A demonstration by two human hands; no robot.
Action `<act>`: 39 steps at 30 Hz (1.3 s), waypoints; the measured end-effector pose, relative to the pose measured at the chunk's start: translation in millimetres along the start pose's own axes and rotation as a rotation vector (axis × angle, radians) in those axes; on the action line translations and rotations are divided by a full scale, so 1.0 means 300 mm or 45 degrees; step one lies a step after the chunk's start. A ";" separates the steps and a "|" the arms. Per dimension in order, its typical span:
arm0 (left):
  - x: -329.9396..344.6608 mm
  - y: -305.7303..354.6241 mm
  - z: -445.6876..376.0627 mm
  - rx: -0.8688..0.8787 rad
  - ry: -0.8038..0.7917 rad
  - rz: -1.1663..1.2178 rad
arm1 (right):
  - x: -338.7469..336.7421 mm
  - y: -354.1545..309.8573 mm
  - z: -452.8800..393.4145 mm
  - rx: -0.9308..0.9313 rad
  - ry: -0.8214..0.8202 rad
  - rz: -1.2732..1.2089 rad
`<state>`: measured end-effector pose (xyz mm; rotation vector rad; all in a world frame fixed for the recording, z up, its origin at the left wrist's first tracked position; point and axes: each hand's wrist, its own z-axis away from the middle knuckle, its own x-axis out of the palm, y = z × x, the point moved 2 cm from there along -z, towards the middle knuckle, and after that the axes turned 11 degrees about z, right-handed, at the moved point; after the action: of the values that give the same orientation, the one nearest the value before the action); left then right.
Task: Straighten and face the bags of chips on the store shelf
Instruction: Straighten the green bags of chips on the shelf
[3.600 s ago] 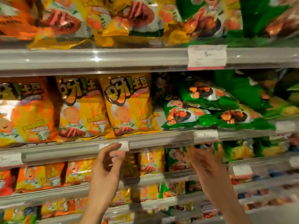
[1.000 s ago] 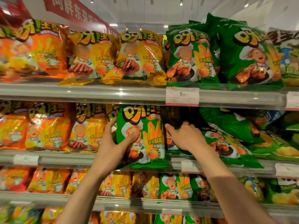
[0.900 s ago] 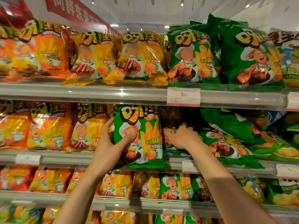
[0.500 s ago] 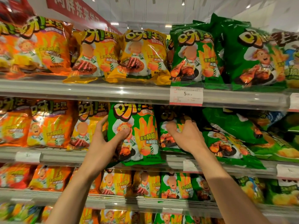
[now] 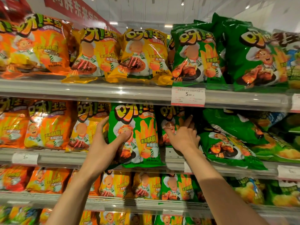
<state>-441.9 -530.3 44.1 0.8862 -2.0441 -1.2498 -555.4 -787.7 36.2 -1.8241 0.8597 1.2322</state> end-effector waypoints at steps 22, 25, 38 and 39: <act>0.223 -0.081 -0.003 0.073 -0.067 -0.136 | -0.137 0.067 -0.006 0.005 -0.076 -1.154; 0.321 -0.103 -0.037 0.124 -0.067 -0.181 | -0.171 0.098 0.027 -0.099 -0.173 -1.121; 0.439 -0.181 -0.134 0.044 -0.304 -0.299 | -0.121 0.161 0.062 -0.180 -0.200 -0.812; 0.434 -0.180 -0.127 0.042 -0.324 -0.303 | -0.122 0.162 0.064 -0.191 -0.215 -0.767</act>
<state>-479.9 -670.2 27.3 1.0573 -2.2099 -1.5272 -616.2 -790.4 55.3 -1.8682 0.0999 1.0485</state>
